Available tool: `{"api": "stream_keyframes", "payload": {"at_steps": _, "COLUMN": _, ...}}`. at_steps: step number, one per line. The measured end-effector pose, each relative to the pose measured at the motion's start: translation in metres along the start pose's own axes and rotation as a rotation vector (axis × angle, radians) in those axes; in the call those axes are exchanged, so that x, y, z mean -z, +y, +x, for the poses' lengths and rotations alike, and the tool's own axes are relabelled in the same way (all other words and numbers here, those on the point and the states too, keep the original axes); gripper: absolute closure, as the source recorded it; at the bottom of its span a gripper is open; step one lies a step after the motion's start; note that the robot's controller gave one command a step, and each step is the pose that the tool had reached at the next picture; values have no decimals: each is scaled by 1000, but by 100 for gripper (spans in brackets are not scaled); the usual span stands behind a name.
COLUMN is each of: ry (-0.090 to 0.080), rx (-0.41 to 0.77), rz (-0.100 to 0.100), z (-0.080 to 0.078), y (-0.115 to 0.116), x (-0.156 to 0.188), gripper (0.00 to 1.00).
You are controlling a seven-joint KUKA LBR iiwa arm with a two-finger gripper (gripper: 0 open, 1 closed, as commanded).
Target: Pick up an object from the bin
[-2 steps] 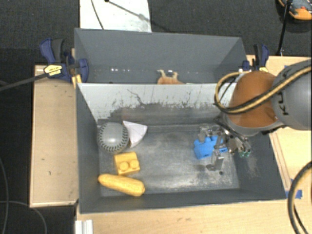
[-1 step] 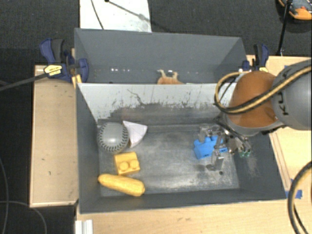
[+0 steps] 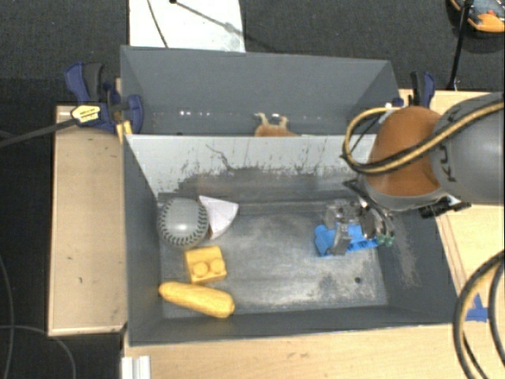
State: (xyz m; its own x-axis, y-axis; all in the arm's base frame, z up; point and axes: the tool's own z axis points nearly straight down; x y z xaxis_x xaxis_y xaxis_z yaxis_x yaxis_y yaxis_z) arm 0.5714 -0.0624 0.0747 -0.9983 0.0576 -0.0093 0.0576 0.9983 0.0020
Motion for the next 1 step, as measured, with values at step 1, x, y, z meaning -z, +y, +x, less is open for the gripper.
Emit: {"api": "stream_keyframes", "payload": {"at_steps": 1, "ry": 0, "rx": 0, "rz": 0, "z": 0, "y": 0, "x": 0, "gripper": 100}}
